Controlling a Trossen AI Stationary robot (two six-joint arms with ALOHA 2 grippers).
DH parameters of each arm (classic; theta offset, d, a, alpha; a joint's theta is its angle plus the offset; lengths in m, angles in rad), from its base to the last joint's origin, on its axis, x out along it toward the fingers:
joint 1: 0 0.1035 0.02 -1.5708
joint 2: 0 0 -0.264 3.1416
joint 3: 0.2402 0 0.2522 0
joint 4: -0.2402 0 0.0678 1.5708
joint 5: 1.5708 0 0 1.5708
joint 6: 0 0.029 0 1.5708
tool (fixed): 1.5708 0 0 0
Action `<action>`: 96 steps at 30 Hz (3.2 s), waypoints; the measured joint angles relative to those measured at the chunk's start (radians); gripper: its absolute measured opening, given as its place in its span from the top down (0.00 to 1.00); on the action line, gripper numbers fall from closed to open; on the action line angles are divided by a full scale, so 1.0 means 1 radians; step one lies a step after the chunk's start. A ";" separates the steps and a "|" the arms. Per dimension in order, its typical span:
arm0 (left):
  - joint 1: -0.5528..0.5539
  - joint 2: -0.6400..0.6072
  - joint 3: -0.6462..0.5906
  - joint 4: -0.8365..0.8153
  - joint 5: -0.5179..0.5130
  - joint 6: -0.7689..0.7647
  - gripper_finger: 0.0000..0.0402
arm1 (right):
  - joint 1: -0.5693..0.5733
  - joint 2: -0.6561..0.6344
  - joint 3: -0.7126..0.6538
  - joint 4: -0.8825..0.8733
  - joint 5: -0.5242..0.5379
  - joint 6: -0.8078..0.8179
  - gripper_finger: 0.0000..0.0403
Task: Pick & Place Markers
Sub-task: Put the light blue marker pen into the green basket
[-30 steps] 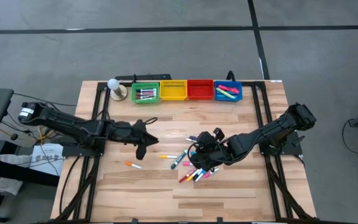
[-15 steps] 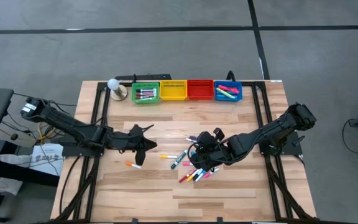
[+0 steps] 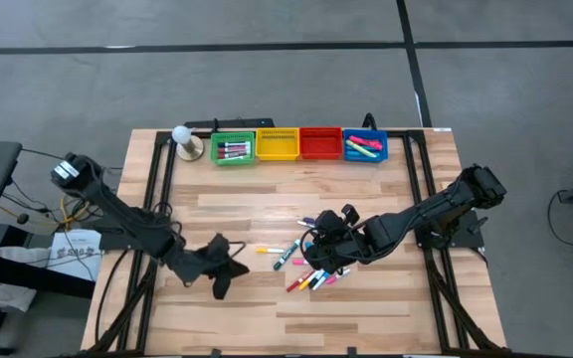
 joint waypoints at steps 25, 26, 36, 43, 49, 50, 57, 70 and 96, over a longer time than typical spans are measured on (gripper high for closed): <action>0.017 -0.389 0.000 -0.031 -0.043 0.690 0.95 | -0.223 0.073 0.000 0.018 -0.414 -0.081 0.71; 0.017 -0.395 0.000 -0.039 -0.046 0.700 0.95 | -0.213 0.087 0.001 -0.013 -0.447 -0.094 0.71; 0.021 -0.395 -0.001 -0.107 -0.105 0.649 0.95 | -0.064 0.207 -0.001 -0.090 -0.492 -0.211 0.71; 0.024 -0.395 -0.001 -0.107 -0.147 0.655 0.95 | -0.053 0.272 -0.001 -0.087 -0.454 -0.211 0.69; 0.021 -0.391 -0.001 -0.110 -0.142 0.647 0.95 | -0.052 0.295 0.000 -0.073 -0.430 -0.257 0.62; 0.020 -0.391 -0.001 -0.109 -0.137 0.646 0.95 | -0.052 0.295 0.000 -0.072 -0.426 -0.268 0.61; 0.020 -0.391 -0.001 -0.109 -0.134 0.644 0.95 | -0.066 0.289 0.000 -0.120 -0.412 -0.340 0.57; 0.020 -0.391 0.000 -0.110 -0.132 0.644 0.95 | -0.143 0.303 0.000 -0.068 -0.494 -0.508 0.62; 0.020 -0.391 0.000 -0.116 -0.132 0.625 0.95 | -0.146 0.340 -0.002 -0.080 -0.500 -0.524 0.89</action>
